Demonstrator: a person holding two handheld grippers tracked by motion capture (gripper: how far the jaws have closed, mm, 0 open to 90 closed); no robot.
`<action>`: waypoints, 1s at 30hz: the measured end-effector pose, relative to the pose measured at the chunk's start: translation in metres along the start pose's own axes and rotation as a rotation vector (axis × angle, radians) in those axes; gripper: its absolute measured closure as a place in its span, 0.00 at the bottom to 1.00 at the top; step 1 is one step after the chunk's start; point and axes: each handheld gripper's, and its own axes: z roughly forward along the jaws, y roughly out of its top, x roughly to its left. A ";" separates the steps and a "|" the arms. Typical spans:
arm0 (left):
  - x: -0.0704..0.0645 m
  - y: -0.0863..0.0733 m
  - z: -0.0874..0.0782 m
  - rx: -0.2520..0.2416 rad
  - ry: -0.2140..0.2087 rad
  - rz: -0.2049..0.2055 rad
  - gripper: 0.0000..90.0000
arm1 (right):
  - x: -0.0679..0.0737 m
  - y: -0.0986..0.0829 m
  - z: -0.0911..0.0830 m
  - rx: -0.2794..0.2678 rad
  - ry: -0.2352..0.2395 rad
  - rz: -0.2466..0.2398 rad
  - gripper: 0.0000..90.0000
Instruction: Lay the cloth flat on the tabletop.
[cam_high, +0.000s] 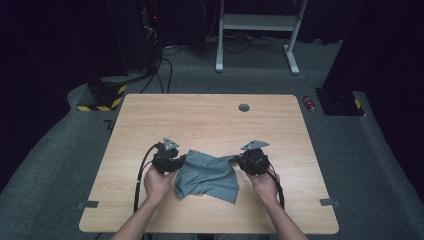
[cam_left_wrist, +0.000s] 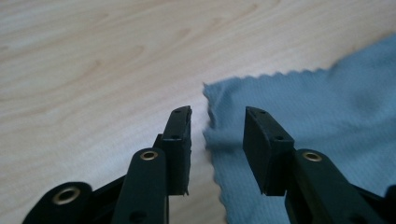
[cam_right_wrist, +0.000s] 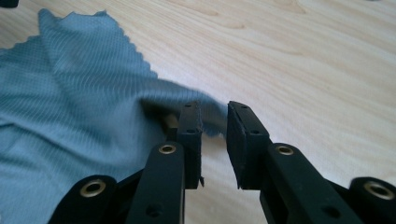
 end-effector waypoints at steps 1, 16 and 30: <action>-0.001 -0.004 0.000 0.008 -0.010 0.006 0.68 | 0.000 -0.005 -0.002 -0.006 0.008 0.011 0.84; -0.005 -0.041 0.002 0.056 -0.013 -0.005 0.59 | 0.016 -0.029 0.017 0.054 0.125 0.015 0.83; -0.005 -0.063 -0.001 -0.061 0.009 -0.007 0.47 | 0.013 -0.025 -0.004 0.026 0.158 -0.009 1.00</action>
